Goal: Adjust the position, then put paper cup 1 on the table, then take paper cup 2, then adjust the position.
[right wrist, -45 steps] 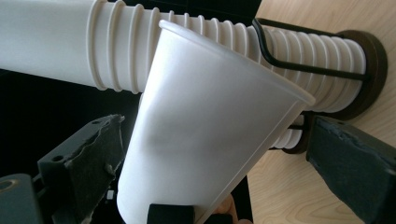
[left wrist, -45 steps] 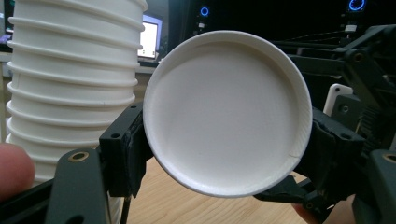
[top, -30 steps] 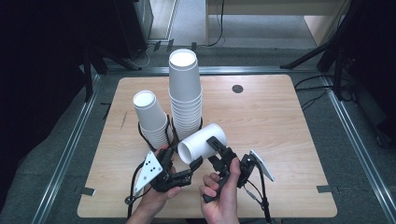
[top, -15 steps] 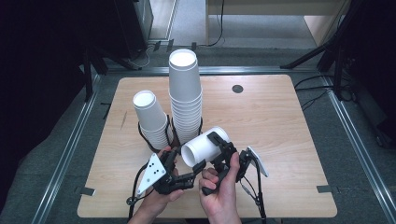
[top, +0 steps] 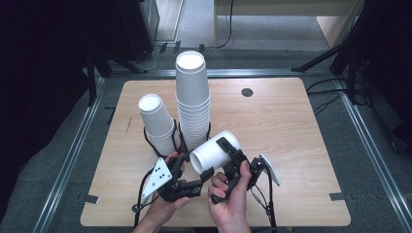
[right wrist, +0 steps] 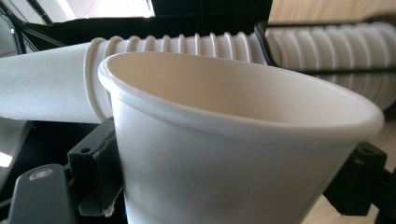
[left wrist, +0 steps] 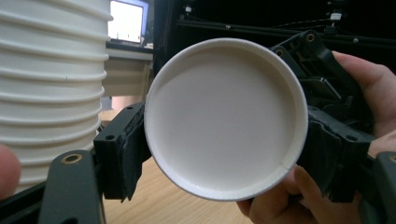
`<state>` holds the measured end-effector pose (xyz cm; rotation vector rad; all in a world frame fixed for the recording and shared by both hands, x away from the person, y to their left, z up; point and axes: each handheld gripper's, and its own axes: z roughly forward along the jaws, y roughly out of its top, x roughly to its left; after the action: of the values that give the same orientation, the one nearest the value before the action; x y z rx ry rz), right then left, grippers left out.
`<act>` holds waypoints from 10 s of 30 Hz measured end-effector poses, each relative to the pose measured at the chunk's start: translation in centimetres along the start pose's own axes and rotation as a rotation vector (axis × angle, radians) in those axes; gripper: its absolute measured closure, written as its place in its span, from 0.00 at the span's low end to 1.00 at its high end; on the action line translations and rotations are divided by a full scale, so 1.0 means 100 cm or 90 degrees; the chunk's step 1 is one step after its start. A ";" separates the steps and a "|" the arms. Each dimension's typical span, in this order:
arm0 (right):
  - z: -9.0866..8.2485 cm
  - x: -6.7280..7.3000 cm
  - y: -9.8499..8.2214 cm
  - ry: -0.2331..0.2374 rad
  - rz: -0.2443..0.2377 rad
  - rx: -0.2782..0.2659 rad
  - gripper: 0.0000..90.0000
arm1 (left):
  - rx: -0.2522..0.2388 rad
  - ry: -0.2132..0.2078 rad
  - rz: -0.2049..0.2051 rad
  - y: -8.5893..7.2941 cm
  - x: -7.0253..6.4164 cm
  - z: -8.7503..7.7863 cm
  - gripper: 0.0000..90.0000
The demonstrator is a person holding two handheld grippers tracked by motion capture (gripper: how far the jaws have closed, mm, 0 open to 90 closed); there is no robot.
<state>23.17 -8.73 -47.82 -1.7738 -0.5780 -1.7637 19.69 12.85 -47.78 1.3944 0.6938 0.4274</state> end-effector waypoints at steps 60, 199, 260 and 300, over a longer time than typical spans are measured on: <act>-0.006 0.063 0.020 -0.187 -0.880 -0.233 0.16 | 0.017 0.026 -0.038 0.013 0.026 -0.017 0.13; 0.070 -0.051 0.145 -0.402 -1.008 -0.169 0.12 | 0.024 0.060 -0.061 0.010 0.039 -0.021 0.11; 0.011 0.120 0.031 -0.155 -1.037 -0.134 0.00 | 0.065 0.260 0.042 0.033 0.037 0.009 0.01; 0.111 0.181 -0.014 -0.067 -1.023 0.012 0.00 | -0.004 0.300 0.090 0.084 0.042 0.060 0.01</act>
<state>31.28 -1.99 -29.40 -1.2873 -2.4975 -2.4293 27.78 12.35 -40.13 1.3518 0.9738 0.8872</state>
